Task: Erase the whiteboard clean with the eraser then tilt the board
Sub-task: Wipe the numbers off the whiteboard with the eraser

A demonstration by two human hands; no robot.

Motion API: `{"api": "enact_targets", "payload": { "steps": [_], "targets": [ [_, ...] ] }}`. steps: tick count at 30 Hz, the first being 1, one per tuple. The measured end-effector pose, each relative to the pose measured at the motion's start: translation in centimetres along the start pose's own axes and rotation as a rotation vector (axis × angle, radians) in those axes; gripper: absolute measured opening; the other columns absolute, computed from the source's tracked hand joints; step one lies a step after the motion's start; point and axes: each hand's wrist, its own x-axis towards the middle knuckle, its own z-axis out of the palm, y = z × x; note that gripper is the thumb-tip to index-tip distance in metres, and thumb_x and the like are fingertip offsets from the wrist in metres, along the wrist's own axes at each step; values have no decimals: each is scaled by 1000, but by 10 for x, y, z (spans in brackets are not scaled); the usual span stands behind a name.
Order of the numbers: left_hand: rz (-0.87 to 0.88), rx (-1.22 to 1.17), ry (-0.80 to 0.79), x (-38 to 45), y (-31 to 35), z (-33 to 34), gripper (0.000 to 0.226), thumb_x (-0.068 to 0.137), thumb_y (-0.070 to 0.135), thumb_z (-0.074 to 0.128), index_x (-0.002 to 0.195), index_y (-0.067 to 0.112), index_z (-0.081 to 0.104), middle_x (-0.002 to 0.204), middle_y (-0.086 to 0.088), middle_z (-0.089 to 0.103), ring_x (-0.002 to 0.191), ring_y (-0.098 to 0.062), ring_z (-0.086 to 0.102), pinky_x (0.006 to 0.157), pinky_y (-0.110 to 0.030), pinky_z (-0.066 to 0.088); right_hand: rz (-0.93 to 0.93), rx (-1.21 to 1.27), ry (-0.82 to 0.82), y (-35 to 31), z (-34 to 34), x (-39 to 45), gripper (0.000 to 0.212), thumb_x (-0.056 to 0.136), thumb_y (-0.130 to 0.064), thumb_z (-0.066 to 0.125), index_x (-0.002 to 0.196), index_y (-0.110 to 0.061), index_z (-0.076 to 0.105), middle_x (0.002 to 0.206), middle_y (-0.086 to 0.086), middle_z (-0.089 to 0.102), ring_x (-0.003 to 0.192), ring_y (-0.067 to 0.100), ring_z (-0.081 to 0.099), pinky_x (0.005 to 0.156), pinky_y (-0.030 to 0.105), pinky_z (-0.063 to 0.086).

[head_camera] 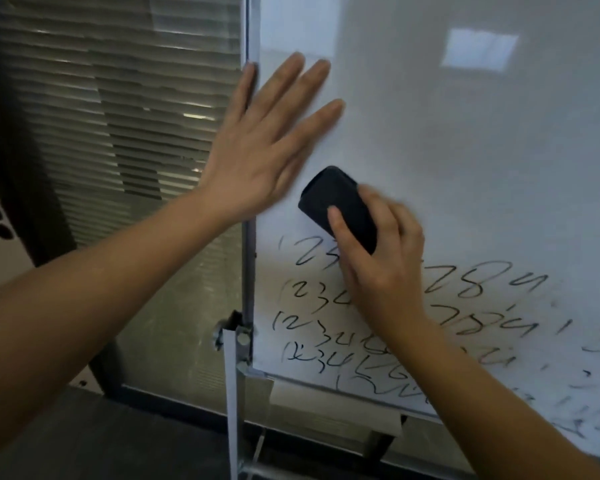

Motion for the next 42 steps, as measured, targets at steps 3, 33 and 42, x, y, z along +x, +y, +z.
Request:
{"api": "enact_targets", "payload": {
  "steps": [3, 33, 42],
  "targets": [
    [47, -65, 19, 5, 4, 3, 41, 105, 19, 37, 144, 7, 45, 147, -26, 41, 136, -46, 37, 110, -65, 20, -72, 61, -65, -32, 21, -22, 38, 91, -2, 59, 127, -11, 52, 135, 21, 43, 113, 34, 44, 95, 45, 41],
    [-92, -48, 57, 11, 52, 24, 47, 103, 26, 39, 150, 22, 37, 152, -18, 38, 138, -43, 36, 107, -69, 22, 284, -145, -76, -1, -20, -44, 39, 88, -5, 67, 126, -12, 59, 129, 29, 51, 102, 39, 46, 87, 36, 35],
    [-88, -49, 52, 9, 50, 27, 46, 105, 29, 34, 150, 23, 22, 153, -20, 34, 140, -44, 33, 106, -71, 20, 481, -78, 24, -19, -6, -41, 48, 88, -9, 68, 130, -19, 48, 132, 30, 46, 103, 40, 44, 95, 23, 28]
  ]
}}
